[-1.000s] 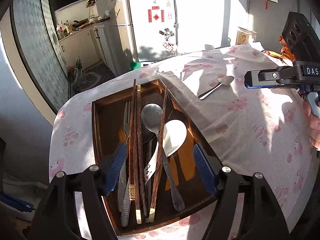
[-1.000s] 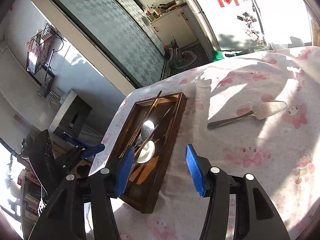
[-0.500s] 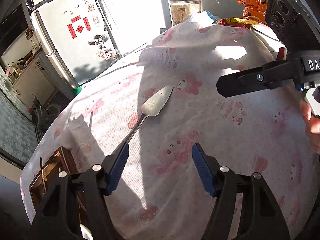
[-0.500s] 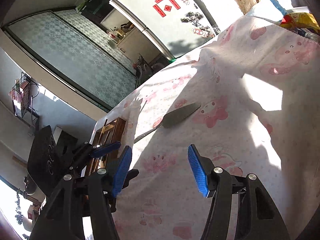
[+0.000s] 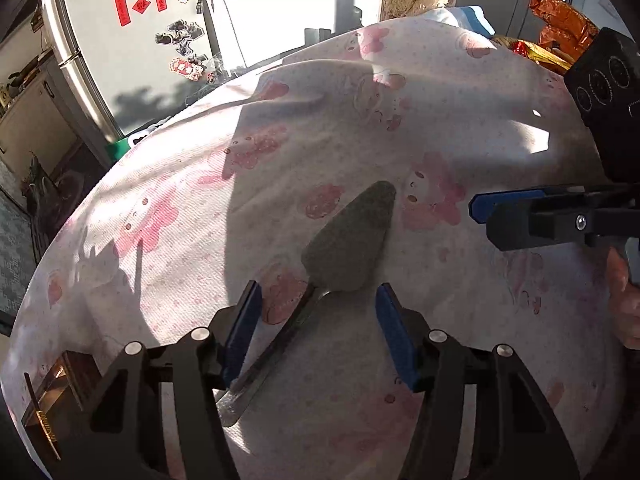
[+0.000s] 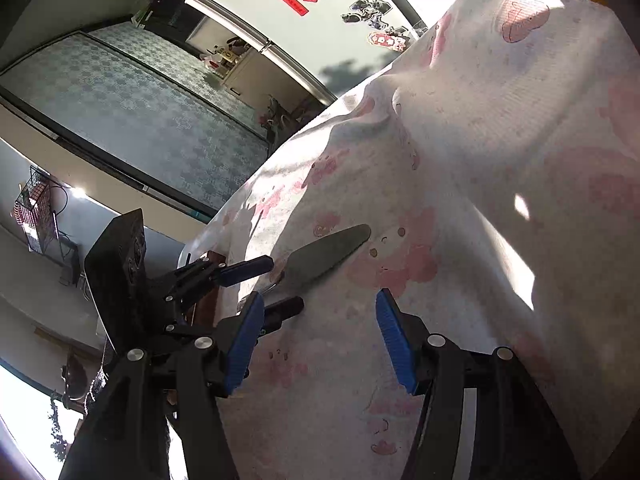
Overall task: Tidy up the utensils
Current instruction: 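Close the right tool on the silver cake server's handle and lift it, then lower the cake server into the wooden tray and open the right tool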
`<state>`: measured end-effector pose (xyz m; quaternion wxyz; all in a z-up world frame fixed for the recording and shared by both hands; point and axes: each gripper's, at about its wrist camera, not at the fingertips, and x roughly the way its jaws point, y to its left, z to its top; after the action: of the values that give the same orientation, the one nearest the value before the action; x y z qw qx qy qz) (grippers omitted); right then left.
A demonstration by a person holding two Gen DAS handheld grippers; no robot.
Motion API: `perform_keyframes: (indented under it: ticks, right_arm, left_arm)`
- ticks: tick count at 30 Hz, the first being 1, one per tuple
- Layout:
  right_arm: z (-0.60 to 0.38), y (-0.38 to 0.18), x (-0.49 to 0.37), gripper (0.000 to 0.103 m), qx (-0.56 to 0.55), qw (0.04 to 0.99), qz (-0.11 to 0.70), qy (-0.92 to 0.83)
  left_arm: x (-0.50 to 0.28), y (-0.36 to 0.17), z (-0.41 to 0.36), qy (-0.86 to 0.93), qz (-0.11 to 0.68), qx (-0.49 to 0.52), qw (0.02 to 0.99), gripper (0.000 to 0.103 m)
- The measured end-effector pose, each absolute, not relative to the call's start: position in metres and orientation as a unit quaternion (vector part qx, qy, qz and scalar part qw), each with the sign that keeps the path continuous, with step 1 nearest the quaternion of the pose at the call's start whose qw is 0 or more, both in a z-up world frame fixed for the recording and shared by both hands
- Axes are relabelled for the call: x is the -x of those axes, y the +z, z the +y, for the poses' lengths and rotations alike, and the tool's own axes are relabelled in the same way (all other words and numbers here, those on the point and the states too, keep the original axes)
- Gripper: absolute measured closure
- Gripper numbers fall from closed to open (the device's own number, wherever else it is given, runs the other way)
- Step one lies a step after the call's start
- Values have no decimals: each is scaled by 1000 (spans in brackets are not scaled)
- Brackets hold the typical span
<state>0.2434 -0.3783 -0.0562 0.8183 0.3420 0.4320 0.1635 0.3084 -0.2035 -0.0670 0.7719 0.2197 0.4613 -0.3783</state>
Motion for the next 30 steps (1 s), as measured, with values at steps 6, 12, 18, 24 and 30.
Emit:
perform_keyframes:
  ticks: [6, 12, 18, 24, 30]
  right_arm:
    - [-371, -64, -255, 44, -376, 800, 432, 177]
    - [-357, -67, -261, 44, -381, 798, 437, 161]
    - [-353, -75, -265, 94, -373, 806, 440, 133]
    - [-349, -53, -246, 98, -372, 821, 406, 147]
    - [-339, -11, -220, 103, -364, 839, 371, 163]
  left_arm:
    - [-293, -64, -205, -386, 465, -216, 767, 93]
    - [-273, -60, -207, -394, 462, -203, 768, 95]
    - [-263, -56, -200, -397, 458, -184, 774, 95]
    - [-250, -45, -189, -404, 448, -171, 779, 90]
    - [-218, -28, -173, -401, 437, -168, 787, 75]
